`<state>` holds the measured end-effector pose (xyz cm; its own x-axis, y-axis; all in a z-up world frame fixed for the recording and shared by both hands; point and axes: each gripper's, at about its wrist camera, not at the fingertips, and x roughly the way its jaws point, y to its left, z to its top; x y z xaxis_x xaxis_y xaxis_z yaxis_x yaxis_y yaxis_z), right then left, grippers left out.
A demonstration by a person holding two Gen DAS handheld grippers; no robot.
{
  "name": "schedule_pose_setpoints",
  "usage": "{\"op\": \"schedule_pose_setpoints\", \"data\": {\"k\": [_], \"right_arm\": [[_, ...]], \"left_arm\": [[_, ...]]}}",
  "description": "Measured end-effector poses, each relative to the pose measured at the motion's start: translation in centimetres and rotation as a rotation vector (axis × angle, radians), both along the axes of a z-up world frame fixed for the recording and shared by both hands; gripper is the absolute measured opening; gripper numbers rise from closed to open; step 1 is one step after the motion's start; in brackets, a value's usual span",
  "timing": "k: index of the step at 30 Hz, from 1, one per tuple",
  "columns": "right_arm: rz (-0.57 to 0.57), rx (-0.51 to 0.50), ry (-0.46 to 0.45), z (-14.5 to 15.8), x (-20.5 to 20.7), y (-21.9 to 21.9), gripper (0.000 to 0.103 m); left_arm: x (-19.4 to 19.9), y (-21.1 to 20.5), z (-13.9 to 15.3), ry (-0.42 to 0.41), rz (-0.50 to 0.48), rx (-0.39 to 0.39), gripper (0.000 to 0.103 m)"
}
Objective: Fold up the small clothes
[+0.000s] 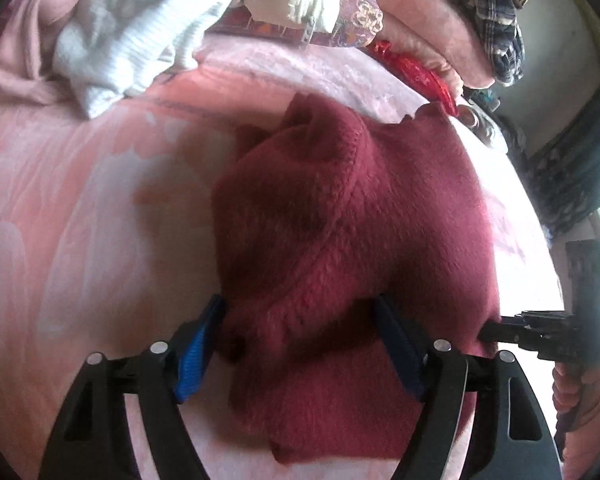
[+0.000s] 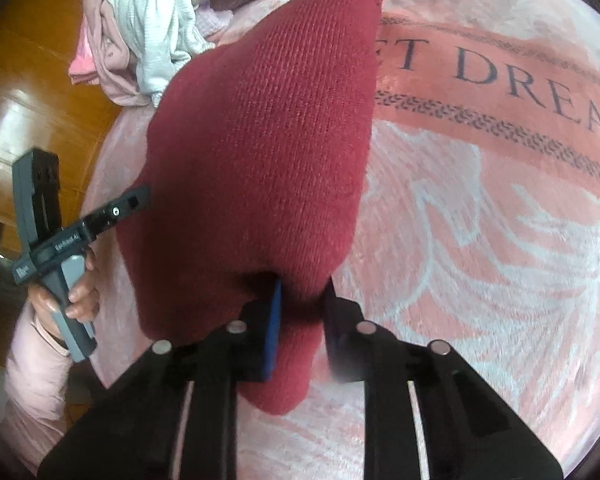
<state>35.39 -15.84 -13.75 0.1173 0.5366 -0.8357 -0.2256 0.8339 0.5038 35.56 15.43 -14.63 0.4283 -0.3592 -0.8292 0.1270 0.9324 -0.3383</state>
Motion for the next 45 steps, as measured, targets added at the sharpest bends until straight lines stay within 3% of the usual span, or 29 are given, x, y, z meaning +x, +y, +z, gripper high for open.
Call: {"op": "schedule_pose_setpoints", "data": {"k": [2, 3, 4, 6, 8, 14, 17, 21, 26, 35, 40, 44, 45], "right_arm": [[0.004, 0.012, 0.030, 0.0, -0.8, -0.4, 0.035], [0.010, 0.015, 0.039, -0.1, -1.4, -0.5, 0.046], [0.023, 0.016, 0.046, -0.2, -2.0, -0.3, 0.047], [0.051, 0.015, 0.077, -0.9, -3.1, 0.2, 0.046], [0.068, 0.013, 0.078, -1.5, -3.6, 0.4, 0.025], [0.046, -0.028, 0.049, -2.3, -3.8, 0.5, 0.021], [0.065, -0.011, 0.041, -1.1, -3.8, 0.4, 0.027], [0.014, -0.032, -0.059, 1.7, -2.6, -0.8, 0.058], [-0.062, -0.031, -0.086, 3.1, 0.9, -1.2, 0.063], [-0.086, -0.006, -0.031, 0.7, 5.4, 0.5, 0.070], [-0.085, 0.026, -0.004, -0.1, 6.2, 0.5, 0.071], [-0.089, 0.064, 0.014, -0.5, 6.3, 0.5, 0.071], [-0.088, 0.101, 0.030, -0.7, 6.3, 0.3, 0.059]], "left_arm": [[-1.1, 0.0, 0.3, -0.003, -0.006, 0.005, 0.076], [-1.5, 0.1, 0.3, 0.002, -0.009, 0.004, 0.077], [-1.8, 0.1, 0.2, 0.009, -0.011, 0.000, 0.077], [-2.7, -0.2, -0.2, 0.028, -0.017, -0.009, 0.077], [-3.1, -0.6, -0.8, 0.041, -0.037, 0.000, 0.078], [-3.3, -1.3, -2.9, 0.025, -0.049, 0.032, 0.082], [-3.3, -1.1, -2.3, 0.035, -0.057, 0.024, 0.081], [-3.0, 0.6, 0.2, 0.014, -0.052, -0.042, 0.082], [0.3, 1.9, 1.5, 0.017, -0.035, -0.094, 0.087], [5.6, 0.3, -1.8, 0.108, -0.080, -0.115, 0.087], [6.6, 0.4, -2.8, 0.163, -0.066, -0.184, 0.086], [6.5, 0.3, -3.0, 0.182, -0.074, -0.197, 0.087], [6.6, 0.4, -3.2, 0.197, -0.067, -0.203, 0.088]]}}
